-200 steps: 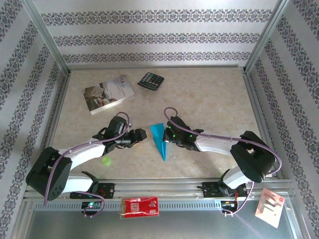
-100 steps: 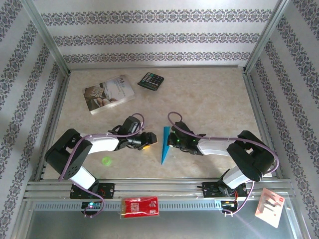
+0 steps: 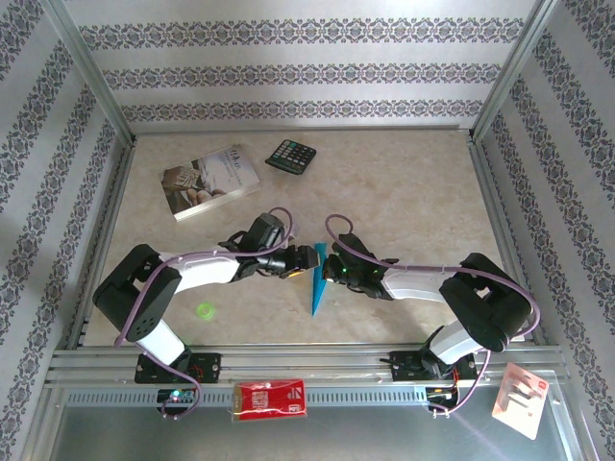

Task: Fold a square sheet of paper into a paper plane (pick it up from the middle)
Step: Move a paper plane to the center of the table.

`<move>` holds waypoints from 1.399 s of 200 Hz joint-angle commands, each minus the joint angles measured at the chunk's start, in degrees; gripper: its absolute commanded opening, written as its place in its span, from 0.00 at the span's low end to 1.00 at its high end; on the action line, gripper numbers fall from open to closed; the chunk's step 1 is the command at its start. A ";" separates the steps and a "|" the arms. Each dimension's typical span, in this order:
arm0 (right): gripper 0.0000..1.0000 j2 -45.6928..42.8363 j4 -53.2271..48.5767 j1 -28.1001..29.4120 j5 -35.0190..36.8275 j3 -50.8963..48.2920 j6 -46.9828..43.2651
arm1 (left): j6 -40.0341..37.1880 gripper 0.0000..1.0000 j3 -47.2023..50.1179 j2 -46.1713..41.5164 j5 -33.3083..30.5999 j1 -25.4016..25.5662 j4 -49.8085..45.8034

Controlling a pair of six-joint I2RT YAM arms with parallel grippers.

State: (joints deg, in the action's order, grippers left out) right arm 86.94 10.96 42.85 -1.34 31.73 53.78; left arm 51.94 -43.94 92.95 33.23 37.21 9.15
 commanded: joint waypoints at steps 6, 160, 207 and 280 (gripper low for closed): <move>0.00 0.07 2.54 -0.41 -0.70 -1.22 0.86 | -3.93 0.55 -3.11 3.44 -1.74 0.93 -6.15; 0.00 -0.64 3.12 -3.72 -1.89 -0.72 -1.02 | -3.25 0.03 -0.74 4.43 -1.97 -4.26 -1.90; 0.00 0.30 2.70 -5.01 -1.56 -0.26 -1.66 | -1.93 0.01 2.14 3.69 -2.16 -6.39 0.77; 0.04 3.36 5.43 -5.10 -4.01 0.89 -1.66 | -0.70 0.11 2.52 5.84 0.51 -6.54 4.18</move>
State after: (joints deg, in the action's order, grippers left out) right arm 89.80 14.76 38.35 -4.10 31.31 53.17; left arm 50.17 -41.82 98.19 31.94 31.35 10.07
